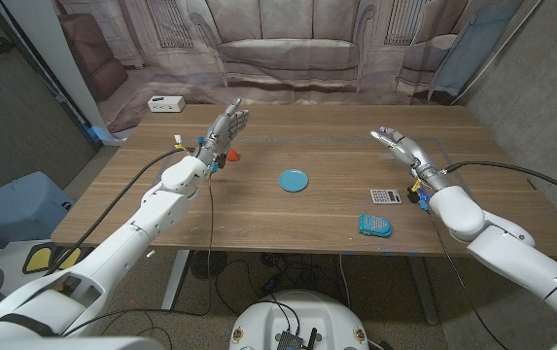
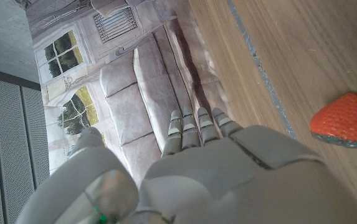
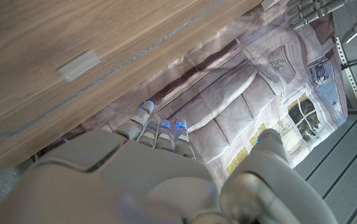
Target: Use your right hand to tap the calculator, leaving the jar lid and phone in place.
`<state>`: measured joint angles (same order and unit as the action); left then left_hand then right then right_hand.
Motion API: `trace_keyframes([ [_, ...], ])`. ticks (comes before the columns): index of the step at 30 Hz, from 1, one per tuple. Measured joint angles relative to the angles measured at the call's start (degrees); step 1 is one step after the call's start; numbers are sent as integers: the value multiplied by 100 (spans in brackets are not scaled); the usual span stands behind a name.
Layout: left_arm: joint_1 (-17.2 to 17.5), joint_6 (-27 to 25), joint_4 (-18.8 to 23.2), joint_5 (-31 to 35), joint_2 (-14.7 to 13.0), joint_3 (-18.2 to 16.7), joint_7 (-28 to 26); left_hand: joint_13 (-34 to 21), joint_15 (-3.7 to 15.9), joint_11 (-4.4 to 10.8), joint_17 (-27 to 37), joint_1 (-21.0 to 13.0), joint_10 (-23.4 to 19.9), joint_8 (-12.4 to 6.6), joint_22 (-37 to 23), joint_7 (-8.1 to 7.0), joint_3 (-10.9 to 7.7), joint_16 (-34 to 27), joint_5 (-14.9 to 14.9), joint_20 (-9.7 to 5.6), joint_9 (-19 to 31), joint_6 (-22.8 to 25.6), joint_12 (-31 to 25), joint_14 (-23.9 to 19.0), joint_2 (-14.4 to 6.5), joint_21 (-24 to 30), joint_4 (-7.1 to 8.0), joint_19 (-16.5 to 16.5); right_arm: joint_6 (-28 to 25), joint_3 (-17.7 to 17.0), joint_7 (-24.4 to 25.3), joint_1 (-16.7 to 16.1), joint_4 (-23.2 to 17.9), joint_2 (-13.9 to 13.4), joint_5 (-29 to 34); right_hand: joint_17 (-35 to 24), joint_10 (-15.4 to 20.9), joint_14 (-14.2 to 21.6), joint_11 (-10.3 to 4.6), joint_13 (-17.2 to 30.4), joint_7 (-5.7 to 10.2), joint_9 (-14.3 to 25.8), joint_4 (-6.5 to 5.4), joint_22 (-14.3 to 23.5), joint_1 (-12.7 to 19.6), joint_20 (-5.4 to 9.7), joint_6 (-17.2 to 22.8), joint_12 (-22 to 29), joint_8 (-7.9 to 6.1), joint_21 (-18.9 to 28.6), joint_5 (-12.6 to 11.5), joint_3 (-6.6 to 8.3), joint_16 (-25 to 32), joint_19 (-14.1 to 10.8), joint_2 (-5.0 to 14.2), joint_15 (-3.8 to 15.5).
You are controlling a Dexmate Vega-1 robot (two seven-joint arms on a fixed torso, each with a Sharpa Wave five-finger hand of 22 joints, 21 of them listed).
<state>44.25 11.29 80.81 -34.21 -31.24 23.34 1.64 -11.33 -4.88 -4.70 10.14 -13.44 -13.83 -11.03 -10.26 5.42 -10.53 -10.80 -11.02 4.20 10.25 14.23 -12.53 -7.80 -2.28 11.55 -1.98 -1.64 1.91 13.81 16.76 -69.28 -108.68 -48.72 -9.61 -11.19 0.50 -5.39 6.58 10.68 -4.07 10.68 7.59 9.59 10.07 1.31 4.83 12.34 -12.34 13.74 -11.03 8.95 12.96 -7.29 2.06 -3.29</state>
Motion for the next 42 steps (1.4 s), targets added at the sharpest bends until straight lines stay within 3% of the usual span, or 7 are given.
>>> trace_keyframes([
  [16, 99, 31, 81, -44, -101, -39, 73, 0, -3, 0, 0, 31, 0, 0, 0, 0, 24, 0, 0, 0, 0, 0, 0, -40, -30, 0, -24, 0, 1092, 173, -586, 444, 755, 525, -777, 0, 146, 151, -3, 13, -32, 0, 23, 1, 22, 1, 111, 47, 0, 0, 0, -24, 0, -143, -22, -9],
  [28, 119, 63, 64, -91, -135, -53, 184, 0, -3, 0, 1, 31, 0, 0, 0, 0, 24, 0, 0, 0, 0, 0, 0, -40, -30, 0, -23, 0, 1533, 320, -1136, 793, 1270, 815, -1355, -1, 178, 204, -33, 13, -3, 0, 23, 1, 53, -7, 144, 47, 0, 1, 0, -24, 0, -258, -54, 44],
  [42, 132, 100, -44, -239, -139, -67, 438, 0, -3, 0, 1, 31, 0, 0, 0, 0, 24, 0, 0, 1, 0, 0, 0, -40, -30, 0, -23, 0, 1966, 542, -1993, 1276, 2176, 1375, -2253, -1, 360, 480, -14, 12, -87, 0, 23, 1, 74, 2, 227, 47, 0, 0, 0, -24, 40, -492, -76, 73],
])
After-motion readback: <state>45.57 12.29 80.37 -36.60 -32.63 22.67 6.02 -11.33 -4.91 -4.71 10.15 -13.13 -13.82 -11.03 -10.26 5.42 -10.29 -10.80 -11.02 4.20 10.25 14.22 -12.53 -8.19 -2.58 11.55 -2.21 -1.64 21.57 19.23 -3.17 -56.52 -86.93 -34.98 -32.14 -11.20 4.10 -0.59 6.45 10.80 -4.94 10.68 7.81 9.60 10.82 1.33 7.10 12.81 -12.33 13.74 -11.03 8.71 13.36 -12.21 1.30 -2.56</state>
